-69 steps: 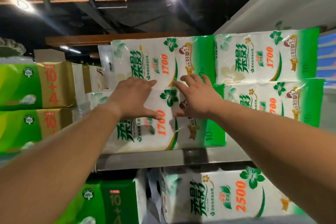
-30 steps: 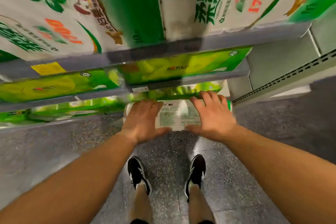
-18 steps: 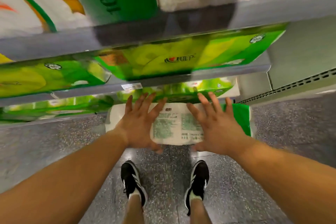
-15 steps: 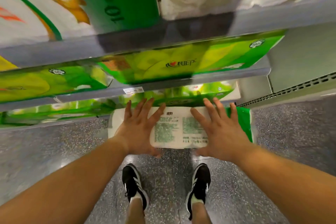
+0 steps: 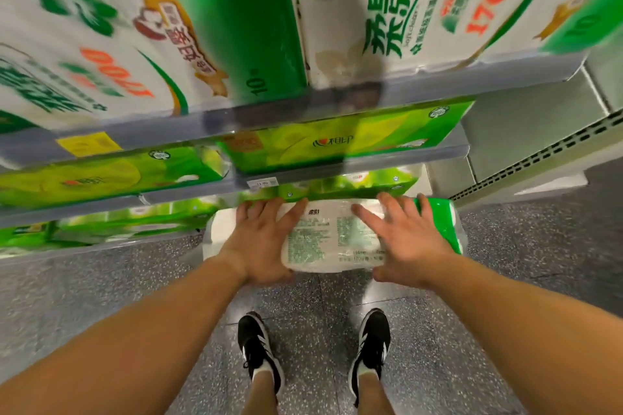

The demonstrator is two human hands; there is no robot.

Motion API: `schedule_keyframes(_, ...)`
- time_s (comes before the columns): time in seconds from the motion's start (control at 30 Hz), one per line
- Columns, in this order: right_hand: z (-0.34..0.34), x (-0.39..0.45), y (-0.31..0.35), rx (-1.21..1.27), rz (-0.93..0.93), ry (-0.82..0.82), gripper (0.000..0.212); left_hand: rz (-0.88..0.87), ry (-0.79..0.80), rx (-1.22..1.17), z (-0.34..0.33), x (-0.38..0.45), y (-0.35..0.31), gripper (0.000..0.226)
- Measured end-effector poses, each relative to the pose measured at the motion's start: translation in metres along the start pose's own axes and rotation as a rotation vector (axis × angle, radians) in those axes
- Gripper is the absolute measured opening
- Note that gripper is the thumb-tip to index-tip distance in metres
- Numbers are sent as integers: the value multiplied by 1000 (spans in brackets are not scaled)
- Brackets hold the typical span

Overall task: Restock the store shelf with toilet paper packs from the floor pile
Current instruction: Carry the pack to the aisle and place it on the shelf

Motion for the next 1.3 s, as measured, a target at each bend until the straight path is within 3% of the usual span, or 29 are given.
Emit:
schedule_keyframes(0.17, 101, -46, 30, -66, 30, -69, 114, -22, -81, 4, 99, -53, 9, 134)
schedule_keyframes(0.47, 361, -161, 88, -287, -1, -232, 115, -44, -353, 104, 353, -177, 12, 128)
schedule_keyframes(0.6, 473, -220, 125, -305, -28, -312, 126, -67, -435, -6, 463, -255, 14, 126)
schedule_keyframes(0.73, 565, -279, 159, -237, -43, -456, 118, -114, -516, -79, 559, -327, 12, 127)
schedule_keyframes(0.83, 612, -312, 176, -128, -18, -545, 121, -238, -468, -200, 602, -367, 9, 103)
schedule_keyframes(0.9, 637, -332, 184, -75, -4, -577, 113, -272, -413, -299, 625, -394, 7, 80)
schedule_keyframes(0.97, 663, -354, 189, -16, 18, -618, 103, -254, -437, -343, 654, -416, 4, 71)
schedule_keyframes(1.07, 712, -394, 191, 22, 48, -706, 89, -198, -665, -289, 705, -450, -10, 92)
schedule_keyframes(1.17, 759, -434, 191, -122, 56, -806, 92, -231, -884, -246, 745, -475, -40, 87)
schedule_keyframes(1.3, 797, -455, 174, -430, -73, -905, 95, -133, -1105, -144, 786, -465, -66, 112)
Point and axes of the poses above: each hand's wrist, its own x-axis towards the middle knuckle, its own z-axis out of the back of the hand, y = z × x, the point moved 6 cm from there along x, towards the middle knuckle, and after that the axes turned 14 degrees about z, right-handed, at the moved point
